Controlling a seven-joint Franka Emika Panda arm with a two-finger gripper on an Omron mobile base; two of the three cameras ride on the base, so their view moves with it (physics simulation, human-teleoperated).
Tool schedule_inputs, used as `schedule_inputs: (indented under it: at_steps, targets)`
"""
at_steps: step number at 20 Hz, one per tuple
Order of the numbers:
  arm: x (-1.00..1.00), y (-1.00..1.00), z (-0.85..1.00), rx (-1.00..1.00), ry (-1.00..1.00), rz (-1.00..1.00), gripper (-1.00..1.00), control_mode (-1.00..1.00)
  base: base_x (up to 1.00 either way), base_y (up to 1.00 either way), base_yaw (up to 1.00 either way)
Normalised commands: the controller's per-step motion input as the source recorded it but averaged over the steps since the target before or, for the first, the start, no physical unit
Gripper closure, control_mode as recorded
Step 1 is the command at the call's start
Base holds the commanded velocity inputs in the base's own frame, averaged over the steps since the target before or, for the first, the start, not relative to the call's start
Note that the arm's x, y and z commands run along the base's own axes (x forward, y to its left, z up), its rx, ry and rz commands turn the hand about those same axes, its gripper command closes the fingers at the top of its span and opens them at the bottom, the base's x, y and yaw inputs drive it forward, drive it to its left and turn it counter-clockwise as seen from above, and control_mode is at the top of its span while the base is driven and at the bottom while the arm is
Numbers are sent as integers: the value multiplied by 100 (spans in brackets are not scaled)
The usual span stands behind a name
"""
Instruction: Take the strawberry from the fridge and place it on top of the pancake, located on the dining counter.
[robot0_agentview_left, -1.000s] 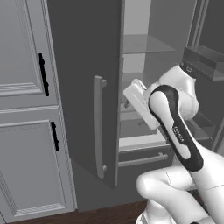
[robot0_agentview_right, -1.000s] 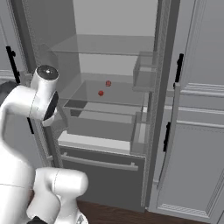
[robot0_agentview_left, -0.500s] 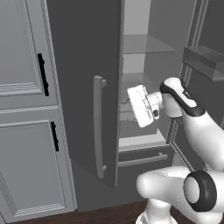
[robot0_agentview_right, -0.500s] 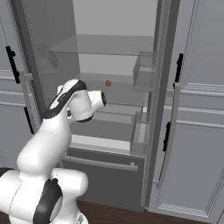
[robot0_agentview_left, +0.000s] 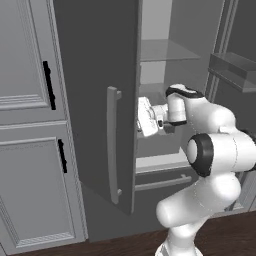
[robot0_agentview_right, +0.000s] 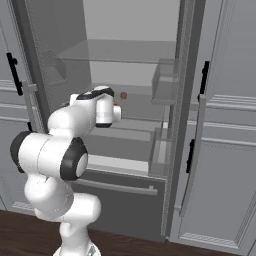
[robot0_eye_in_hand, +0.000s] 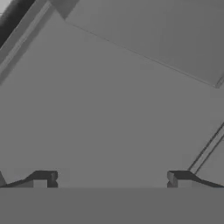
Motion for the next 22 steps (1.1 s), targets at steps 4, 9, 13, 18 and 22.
schedule_inputs:
  at_steps: [4, 9, 13, 18, 22]
  targets:
    - [-16, 92, -3, 0, 14, 4, -100, -100, 0, 0, 0]
    - [-12, 100, 0, -5, 6, 0, -100, -100, 0, 0, 0]
    - [-9, 100, -4, -2, 10, 0, -100, -100, 0, 0, 0]
    - [-12, 100, -5, 0, 5, -1, -100, -100, 0, 0, 0]
    - [-4, 99, -7, 0, 4, 0, -100, -100, 0, 0, 0]
